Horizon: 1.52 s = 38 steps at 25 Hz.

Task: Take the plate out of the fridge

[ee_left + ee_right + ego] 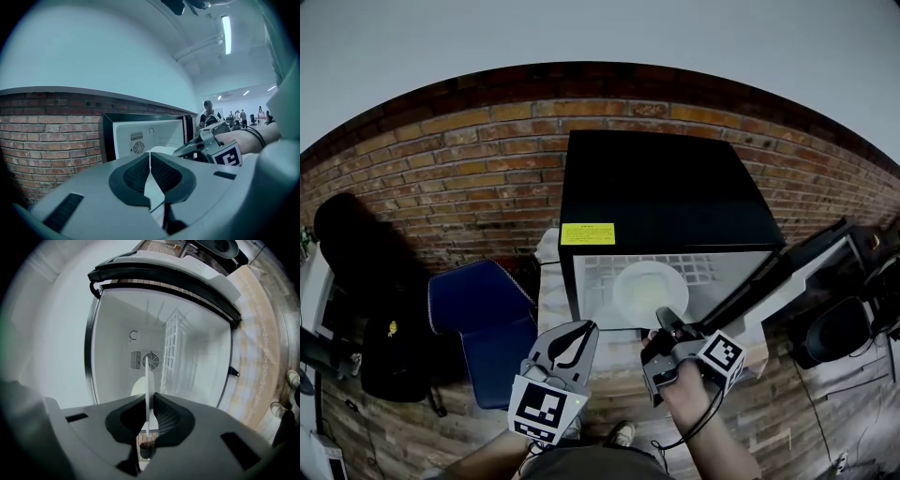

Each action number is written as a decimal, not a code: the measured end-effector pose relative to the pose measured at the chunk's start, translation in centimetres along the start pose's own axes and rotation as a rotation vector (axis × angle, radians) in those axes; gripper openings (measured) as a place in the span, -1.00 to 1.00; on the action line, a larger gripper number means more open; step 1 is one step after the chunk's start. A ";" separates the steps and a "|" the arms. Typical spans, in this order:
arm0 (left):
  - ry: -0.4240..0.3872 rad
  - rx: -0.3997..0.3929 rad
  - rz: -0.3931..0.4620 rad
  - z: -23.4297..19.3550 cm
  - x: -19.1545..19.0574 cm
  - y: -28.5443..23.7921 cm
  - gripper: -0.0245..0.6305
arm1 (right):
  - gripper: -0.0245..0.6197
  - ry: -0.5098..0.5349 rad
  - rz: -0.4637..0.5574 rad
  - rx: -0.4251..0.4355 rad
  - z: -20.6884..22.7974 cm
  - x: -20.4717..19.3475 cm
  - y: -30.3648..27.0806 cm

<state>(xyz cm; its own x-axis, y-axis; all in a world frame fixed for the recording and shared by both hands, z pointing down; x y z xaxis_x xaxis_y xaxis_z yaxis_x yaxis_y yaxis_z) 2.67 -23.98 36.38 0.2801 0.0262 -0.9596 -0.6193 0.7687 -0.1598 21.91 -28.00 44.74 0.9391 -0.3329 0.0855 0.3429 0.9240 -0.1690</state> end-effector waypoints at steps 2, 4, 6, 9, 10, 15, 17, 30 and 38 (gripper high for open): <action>-0.005 -0.010 0.015 0.2 0.4 0.1 -0.86 | -0.80 0.004 0.013 0.020 -1.1 -0.1 1.2; -0.008 -0.023 0.030 0.5 0.8 0.0 -0.86 | -0.80 0.009 0.028 0.042 -2.2 0.0 2.4; -0.011 -0.040 0.044 0.8 1.3 -0.1 -0.86 | -0.80 0.015 0.044 0.061 -3.2 0.2 3.8; -0.016 -0.067 0.063 1.5 2.1 -0.2 -0.86 | -0.80 0.020 0.062 0.086 -4.5 0.3 6.2; -0.018 -0.078 0.071 1.8 2.4 -0.3 -0.86 | -0.80 0.022 0.069 0.096 -4.9 0.3 7.0; -0.015 -0.138 0.100 3.5 3.7 -0.7 -0.86 | -0.80 0.028 0.132 0.132 -6.0 1.0 11.0; -0.022 -0.170 0.111 4.4 3.9 -1.1 -0.86 | -0.80 0.034 0.158 0.140 -6.0 1.2 12.4; -0.037 -0.334 0.143 10.2 4.2 -3.5 -0.86 | -0.80 0.002 0.282 0.104 -2.4 3.5 19.3; -0.033 -0.405 0.117 13.1 3.2 -4.6 -0.86 | -0.80 -0.021 0.326 0.048 0.6 4.4 21.6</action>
<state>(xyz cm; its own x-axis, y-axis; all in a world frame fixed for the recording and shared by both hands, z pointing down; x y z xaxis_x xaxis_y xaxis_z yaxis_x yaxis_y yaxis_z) 16.02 -19.07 37.11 0.2101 0.1242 -0.9698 -0.8848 0.4462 -0.1345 33.38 -9.41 42.05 0.9984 -0.0146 0.0549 0.0224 0.9893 -0.1445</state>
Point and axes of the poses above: the fingertips, and each gripper's own axes: y backward along the fingers, z to its right, x out of its top, the point moved 5 cm from there along y, backward along the fingers, and after that the axes turned 8 degrees about -y, right-handed, at the moved point
